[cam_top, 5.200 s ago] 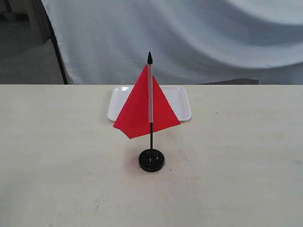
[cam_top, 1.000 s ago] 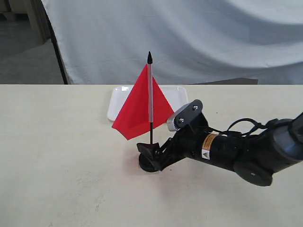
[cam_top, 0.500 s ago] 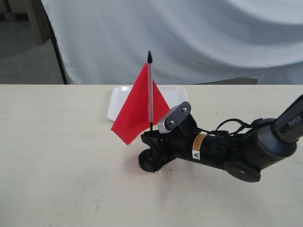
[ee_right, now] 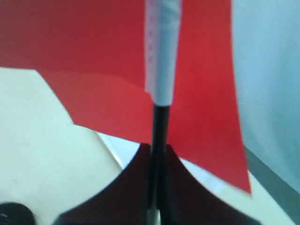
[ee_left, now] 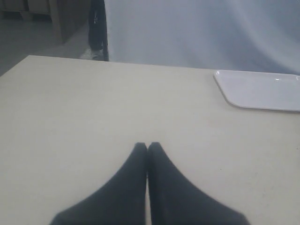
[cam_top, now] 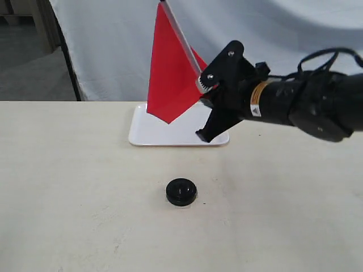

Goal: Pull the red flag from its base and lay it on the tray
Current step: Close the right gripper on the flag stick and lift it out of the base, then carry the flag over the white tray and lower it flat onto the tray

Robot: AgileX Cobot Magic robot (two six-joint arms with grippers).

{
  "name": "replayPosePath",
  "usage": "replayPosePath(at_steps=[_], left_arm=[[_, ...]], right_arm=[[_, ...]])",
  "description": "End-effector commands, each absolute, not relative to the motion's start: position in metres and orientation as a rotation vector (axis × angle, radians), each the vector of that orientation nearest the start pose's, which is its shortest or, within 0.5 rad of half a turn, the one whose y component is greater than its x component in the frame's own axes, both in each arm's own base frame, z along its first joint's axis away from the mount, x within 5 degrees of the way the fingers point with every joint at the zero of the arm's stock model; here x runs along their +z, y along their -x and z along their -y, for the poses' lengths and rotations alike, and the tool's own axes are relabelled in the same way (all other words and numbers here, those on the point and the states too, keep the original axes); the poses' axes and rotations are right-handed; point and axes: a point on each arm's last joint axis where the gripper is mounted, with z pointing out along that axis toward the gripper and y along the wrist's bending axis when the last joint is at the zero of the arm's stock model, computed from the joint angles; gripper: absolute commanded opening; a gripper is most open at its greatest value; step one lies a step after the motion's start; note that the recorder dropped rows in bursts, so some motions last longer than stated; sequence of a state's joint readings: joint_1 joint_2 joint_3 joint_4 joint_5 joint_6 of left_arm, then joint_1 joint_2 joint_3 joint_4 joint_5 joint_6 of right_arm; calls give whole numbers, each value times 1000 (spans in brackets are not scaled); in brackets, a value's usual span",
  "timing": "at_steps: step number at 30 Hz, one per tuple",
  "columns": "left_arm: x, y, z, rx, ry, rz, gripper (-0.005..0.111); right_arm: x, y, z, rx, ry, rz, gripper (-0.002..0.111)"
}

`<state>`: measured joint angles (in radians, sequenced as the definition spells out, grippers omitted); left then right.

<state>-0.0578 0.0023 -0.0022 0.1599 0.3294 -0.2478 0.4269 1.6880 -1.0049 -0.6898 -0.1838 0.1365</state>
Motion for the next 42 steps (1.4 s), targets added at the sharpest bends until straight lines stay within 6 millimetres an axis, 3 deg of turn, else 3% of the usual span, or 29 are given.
replayPosePath(at_steps=[1,6,16,20,28,31,39,42], left_arm=[[184,-54,-1,-63,63,-1803,0],[184,-54,-1,-63,63,-1803,0],[184,-54,-1,-63,63,-1803,0],[184,-54,-1,-63,63,-1803,0],[184,-54,-1,-63,63,-1803,0],[184,-54,-1,-63,63,-1803,0],[184,-54,-1,-63,63,-1803,0],[184,-54,-1,-63,63,-1803,0]], right_arm=[[253,-358,-150,-281,1125,-1857,-1],[263,-397,-148,-596,1226,-1884,-1],[245,-471,-162,-965,1313,-1786,-1],[236,-487,-172,-1101,1389,-1685,-1],[226,-507,-193,-1097,1447,-1562,-1],[207,-513,-196,-1107,1490,-1561,-1],[133,-519,-198,-1121,1651,-1601,-1],[116,-517,-200,-1107,1680,-1639,-1]])
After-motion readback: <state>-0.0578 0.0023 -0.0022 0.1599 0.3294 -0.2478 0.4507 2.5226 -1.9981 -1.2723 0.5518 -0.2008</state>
